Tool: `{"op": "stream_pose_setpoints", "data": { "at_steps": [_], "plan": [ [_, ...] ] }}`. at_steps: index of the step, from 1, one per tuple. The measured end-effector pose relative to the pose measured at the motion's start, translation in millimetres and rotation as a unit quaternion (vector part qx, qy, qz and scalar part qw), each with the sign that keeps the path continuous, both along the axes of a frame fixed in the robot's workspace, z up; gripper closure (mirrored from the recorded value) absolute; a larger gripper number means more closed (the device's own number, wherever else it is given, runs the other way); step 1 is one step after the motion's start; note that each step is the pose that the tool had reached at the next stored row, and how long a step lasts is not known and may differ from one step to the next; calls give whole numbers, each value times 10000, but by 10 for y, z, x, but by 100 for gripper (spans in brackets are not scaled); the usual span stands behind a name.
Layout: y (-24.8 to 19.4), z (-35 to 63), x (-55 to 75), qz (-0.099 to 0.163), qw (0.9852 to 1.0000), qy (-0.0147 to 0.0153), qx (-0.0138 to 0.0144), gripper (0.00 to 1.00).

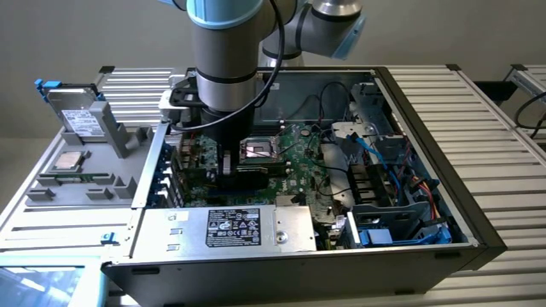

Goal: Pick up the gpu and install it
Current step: 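Insert the gpu into the slot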

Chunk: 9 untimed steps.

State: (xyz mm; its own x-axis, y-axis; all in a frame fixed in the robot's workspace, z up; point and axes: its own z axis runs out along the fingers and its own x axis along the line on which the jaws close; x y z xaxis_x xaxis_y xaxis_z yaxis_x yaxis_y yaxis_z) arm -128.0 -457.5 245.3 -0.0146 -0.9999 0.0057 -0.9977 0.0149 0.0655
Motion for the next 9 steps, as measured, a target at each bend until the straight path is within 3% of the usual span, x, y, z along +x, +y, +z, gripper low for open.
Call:
{"op": "stream_pose_setpoints", "data": {
  "at_steps": [9],
  "plan": [
    [-3,-8,0,23,10000,0,-1,72]
  ]
}}
